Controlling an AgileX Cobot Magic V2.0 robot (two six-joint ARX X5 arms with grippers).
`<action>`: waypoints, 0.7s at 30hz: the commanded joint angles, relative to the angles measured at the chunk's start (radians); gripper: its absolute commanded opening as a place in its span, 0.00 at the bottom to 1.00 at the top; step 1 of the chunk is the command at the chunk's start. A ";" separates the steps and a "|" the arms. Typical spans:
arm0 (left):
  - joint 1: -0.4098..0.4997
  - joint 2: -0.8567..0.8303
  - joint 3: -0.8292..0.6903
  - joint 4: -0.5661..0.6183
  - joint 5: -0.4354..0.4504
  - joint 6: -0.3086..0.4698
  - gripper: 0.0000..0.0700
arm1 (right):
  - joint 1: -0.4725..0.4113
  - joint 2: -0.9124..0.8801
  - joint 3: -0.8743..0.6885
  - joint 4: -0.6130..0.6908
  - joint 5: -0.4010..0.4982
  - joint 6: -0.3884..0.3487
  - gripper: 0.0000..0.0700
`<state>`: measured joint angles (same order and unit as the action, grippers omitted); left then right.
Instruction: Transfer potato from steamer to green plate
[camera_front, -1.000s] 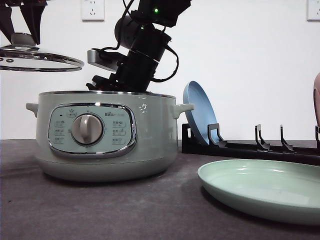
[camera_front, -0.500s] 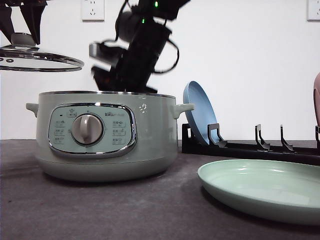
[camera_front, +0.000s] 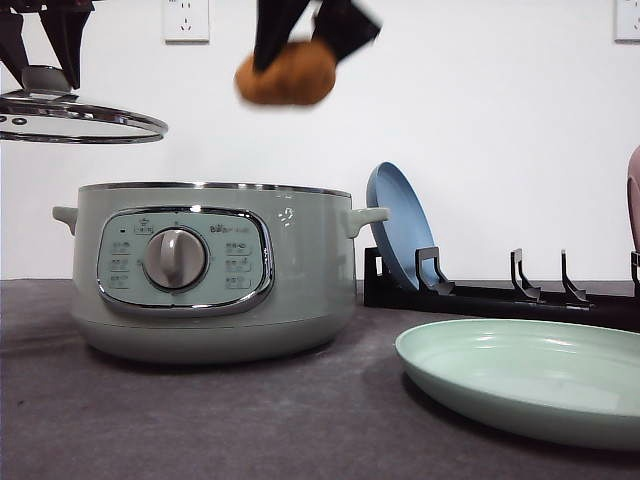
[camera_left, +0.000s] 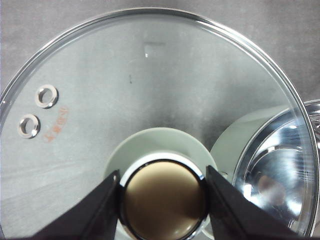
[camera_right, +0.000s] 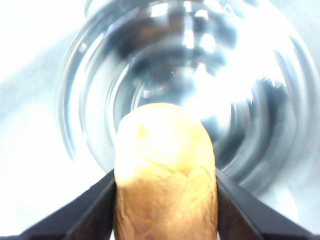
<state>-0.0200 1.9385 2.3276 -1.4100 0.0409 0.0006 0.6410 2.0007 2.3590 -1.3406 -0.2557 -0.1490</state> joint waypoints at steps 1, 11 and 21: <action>0.001 -0.012 0.050 0.009 0.004 -0.005 0.00 | 0.000 -0.043 -0.005 -0.055 0.003 0.010 0.33; 0.001 -0.012 0.050 -0.012 0.004 -0.006 0.00 | -0.044 -0.483 -0.437 -0.061 0.081 0.011 0.33; 0.001 -0.012 0.050 -0.011 0.004 -0.015 0.00 | -0.128 -0.869 -0.995 0.117 0.070 0.087 0.33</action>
<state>-0.0200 1.9385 2.3276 -1.4124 0.0406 -0.0031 0.5094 1.1332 1.4031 -1.2449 -0.1825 -0.1003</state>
